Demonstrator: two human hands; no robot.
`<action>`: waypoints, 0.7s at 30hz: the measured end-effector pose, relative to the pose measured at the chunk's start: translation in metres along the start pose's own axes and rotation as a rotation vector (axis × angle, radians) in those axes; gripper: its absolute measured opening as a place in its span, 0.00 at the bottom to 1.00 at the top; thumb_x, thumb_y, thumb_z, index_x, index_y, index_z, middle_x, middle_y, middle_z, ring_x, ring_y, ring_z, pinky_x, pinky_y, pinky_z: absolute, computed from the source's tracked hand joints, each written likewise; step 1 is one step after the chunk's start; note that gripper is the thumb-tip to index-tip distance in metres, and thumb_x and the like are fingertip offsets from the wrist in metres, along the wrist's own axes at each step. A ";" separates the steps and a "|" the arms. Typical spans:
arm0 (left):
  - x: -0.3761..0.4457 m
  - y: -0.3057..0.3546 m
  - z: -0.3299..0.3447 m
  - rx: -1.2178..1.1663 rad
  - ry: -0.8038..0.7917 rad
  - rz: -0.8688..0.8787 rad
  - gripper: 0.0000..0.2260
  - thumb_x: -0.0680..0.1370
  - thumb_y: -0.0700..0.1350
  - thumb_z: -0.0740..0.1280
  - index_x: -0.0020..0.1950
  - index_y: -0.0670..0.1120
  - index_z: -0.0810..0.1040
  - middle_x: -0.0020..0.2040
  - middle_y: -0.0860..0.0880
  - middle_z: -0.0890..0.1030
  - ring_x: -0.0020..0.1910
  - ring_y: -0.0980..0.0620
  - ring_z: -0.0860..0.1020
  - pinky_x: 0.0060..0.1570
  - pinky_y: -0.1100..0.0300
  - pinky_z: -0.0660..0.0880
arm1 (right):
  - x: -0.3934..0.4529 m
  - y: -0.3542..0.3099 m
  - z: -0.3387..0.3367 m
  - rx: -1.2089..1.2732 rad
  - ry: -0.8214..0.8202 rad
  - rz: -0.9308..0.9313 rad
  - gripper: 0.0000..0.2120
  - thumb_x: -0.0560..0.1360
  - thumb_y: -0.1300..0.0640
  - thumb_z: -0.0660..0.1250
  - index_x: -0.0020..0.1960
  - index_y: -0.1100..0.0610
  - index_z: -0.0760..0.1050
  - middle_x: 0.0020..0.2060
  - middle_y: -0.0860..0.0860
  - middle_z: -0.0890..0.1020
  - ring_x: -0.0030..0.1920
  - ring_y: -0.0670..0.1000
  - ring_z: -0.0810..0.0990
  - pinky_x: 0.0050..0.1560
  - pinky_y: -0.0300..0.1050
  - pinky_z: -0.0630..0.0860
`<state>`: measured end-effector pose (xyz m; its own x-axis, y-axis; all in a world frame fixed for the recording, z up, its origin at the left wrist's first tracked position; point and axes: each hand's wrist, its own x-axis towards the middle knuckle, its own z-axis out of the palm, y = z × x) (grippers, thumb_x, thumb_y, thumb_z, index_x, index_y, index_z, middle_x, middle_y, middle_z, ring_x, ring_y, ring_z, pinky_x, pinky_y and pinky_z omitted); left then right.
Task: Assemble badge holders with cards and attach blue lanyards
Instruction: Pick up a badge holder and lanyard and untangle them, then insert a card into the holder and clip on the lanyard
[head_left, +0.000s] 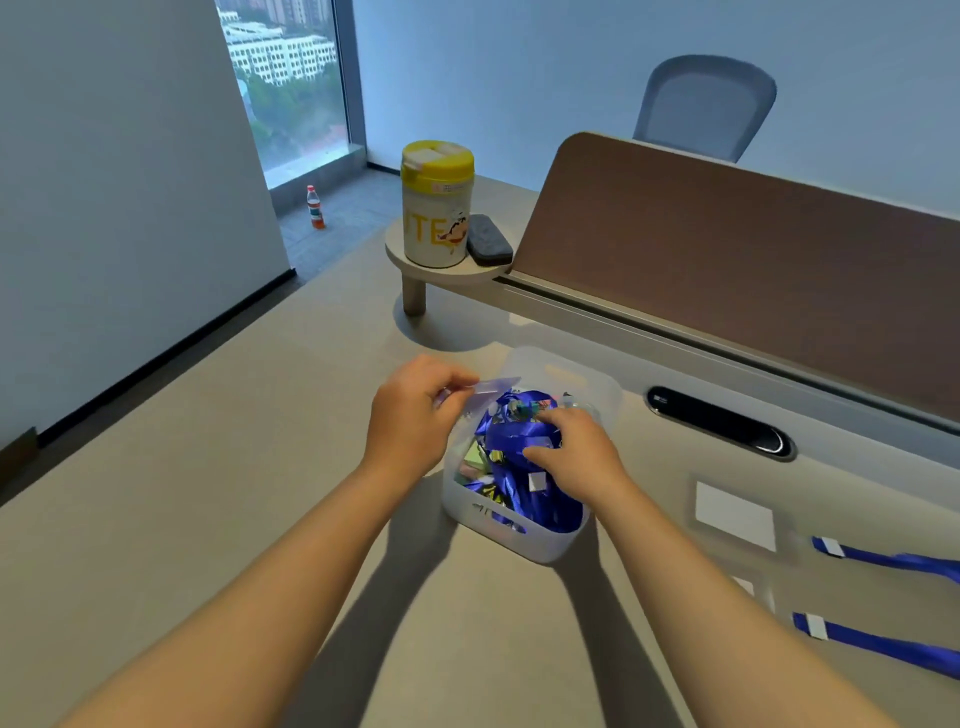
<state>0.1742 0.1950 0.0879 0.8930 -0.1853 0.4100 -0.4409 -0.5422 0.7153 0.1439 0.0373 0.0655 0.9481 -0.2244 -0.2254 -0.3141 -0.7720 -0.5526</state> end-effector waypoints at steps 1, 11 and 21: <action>0.000 0.001 0.002 0.006 -0.015 0.011 0.06 0.71 0.35 0.67 0.46 0.37 0.81 0.43 0.37 0.81 0.40 0.52 0.71 0.36 0.71 0.63 | -0.003 0.001 -0.003 -0.007 0.013 -0.018 0.25 0.73 0.55 0.66 0.68 0.55 0.66 0.68 0.54 0.69 0.65 0.55 0.71 0.63 0.50 0.69; -0.012 0.071 0.042 -0.051 -0.076 0.152 0.07 0.72 0.34 0.66 0.48 0.38 0.80 0.44 0.38 0.81 0.42 0.50 0.73 0.39 0.71 0.66 | -0.060 0.050 -0.065 0.293 0.226 -0.038 0.21 0.73 0.58 0.67 0.65 0.58 0.70 0.62 0.54 0.76 0.52 0.47 0.71 0.51 0.40 0.68; -0.098 0.197 0.159 -0.165 -0.272 0.254 0.05 0.71 0.34 0.66 0.46 0.36 0.80 0.43 0.37 0.80 0.40 0.48 0.73 0.38 0.66 0.67 | -0.182 0.208 -0.137 0.404 0.370 0.230 0.19 0.74 0.58 0.65 0.64 0.60 0.71 0.61 0.55 0.77 0.55 0.49 0.74 0.55 0.42 0.70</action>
<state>0.0137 -0.0240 0.0989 0.7350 -0.5187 0.4367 -0.6395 -0.3161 0.7008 -0.0869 -0.1641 0.1018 0.7851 -0.6074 -0.1211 -0.4390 -0.4077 -0.8006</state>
